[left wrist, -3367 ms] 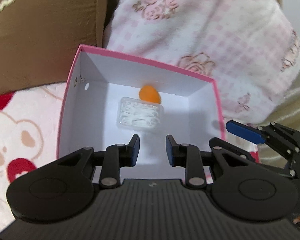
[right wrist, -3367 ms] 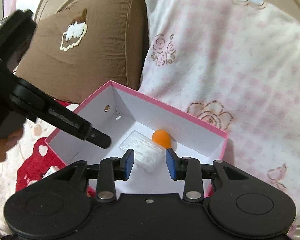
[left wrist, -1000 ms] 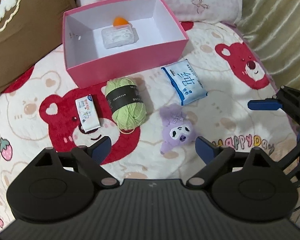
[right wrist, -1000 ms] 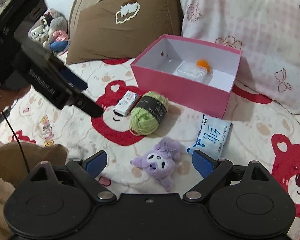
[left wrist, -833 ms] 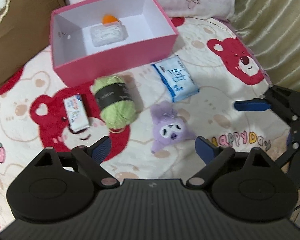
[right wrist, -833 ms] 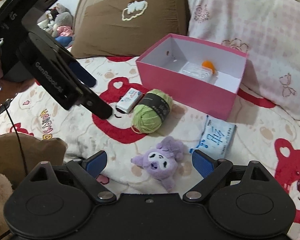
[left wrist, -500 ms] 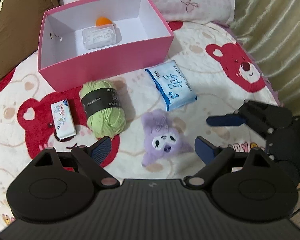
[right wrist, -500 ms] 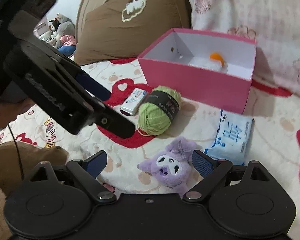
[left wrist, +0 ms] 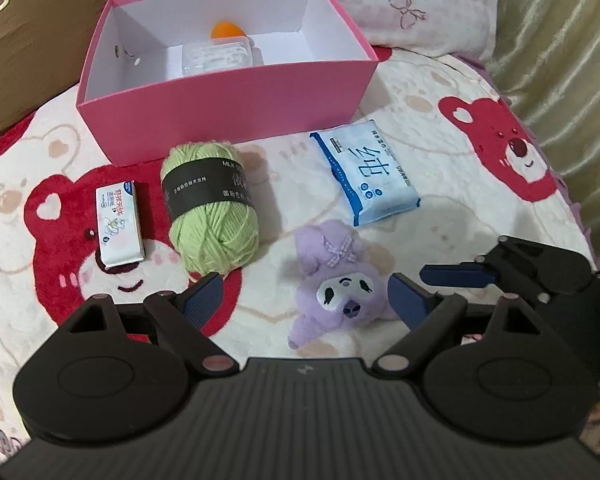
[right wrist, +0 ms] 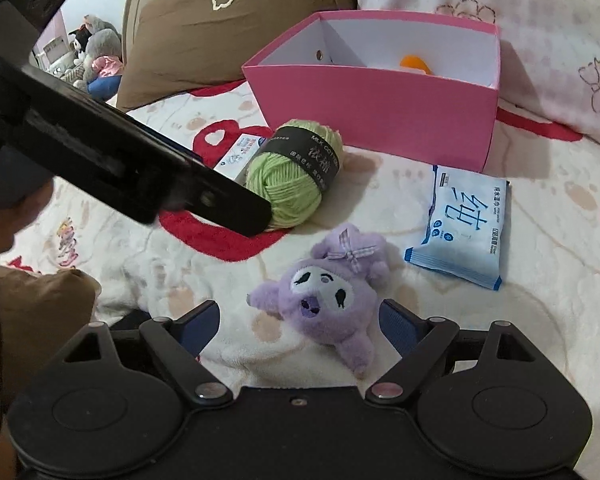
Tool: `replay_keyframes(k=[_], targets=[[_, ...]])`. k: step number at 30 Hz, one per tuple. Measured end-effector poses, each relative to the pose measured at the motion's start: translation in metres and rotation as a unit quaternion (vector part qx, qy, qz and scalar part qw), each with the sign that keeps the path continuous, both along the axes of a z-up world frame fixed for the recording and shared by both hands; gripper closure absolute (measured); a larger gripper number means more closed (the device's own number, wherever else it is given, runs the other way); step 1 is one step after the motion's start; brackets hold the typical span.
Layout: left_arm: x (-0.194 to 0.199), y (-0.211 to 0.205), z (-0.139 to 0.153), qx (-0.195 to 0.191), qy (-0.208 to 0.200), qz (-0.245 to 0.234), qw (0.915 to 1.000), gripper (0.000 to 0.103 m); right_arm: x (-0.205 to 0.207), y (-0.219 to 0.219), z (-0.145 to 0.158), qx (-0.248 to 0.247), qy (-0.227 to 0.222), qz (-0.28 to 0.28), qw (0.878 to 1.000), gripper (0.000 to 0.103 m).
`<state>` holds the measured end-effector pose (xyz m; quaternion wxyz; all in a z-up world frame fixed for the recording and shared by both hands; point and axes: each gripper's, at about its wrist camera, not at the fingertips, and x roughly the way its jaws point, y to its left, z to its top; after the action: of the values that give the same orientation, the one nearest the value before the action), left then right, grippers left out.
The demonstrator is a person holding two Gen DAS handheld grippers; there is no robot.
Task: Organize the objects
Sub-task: 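Withdraw the left gripper from the box toward the purple plush toy, then lower the left gripper around the purple plush toy's head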
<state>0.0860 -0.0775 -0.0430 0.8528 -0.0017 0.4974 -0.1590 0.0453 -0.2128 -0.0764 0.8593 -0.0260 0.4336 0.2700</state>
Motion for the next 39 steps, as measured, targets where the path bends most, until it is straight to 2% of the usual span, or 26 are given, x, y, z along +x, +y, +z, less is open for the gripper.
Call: replay_keyframes(k=[4, 6, 11, 13, 17, 22, 27, 29, 32, 33, 35, 39], targets=[[-0.006, -0.005, -0.014, -0.008, -0.014, 0.009, 0.9998, 0.015, -0.008, 0.005, -0.002, -0.016, -0.037, -0.006, 0.999, 0.013], [-0.008, -0.005, -0.022, -0.023, -0.010, 0.014, 0.9996, 0.015, -0.007, 0.006, -0.006, -0.028, -0.042, -0.008, 0.999, 0.013], [-0.004, 0.001, -0.040, -0.066, 0.019, 0.028, 0.9972, 0.018, 0.003, 0.010, -0.020, -0.037, -0.018, -0.009, 0.999, 0.013], [-0.004, 0.002, -0.044, -0.079, 0.013, 0.027, 0.9964, 0.018, 0.007, 0.014, -0.027, -0.048, -0.010, -0.006, 0.999, 0.013], [-0.003, 0.000, -0.050, -0.075, -0.002, 0.024, 0.9969, 0.019, 0.012, 0.014, -0.036, -0.035, 0.009, -0.008, 0.999, 0.013], [0.001, 0.002, -0.059, -0.080, 0.004, 0.028, 0.9964, 0.029, 0.018, 0.011, -0.039, -0.008, 0.017, -0.019, 1.000, 0.014], [0.003, 0.004, -0.069, -0.097, 0.028, 0.033, 0.9943, 0.043, 0.026, 0.008, -0.042, 0.013, 0.038, -0.028, 0.999, 0.016], [0.003, 0.002, -0.073, -0.097, 0.033, 0.033, 0.9942, 0.045, 0.031, 0.004, -0.046, 0.025, 0.059, -0.039, 0.997, 0.016], [0.002, 0.000, -0.077, -0.094, 0.041, 0.035, 0.9941, 0.056, 0.037, -0.002, -0.052, 0.044, 0.095, -0.060, 0.993, 0.017], [0.002, 0.000, -0.078, -0.095, 0.044, 0.036, 0.9938, 0.065, 0.038, -0.004, -0.054, 0.047, 0.103, -0.064, 0.992, 0.017], [0.002, 0.000, -0.077, -0.099, 0.044, 0.030, 0.9936, 0.072, 0.039, -0.006, -0.057, 0.042, 0.107, -0.067, 0.991, 0.026], [0.005, 0.002, -0.077, -0.112, 0.049, 0.030, 0.9920, 0.072, 0.039, -0.008, -0.055, 0.034, 0.094, -0.063, 0.993, 0.043]])
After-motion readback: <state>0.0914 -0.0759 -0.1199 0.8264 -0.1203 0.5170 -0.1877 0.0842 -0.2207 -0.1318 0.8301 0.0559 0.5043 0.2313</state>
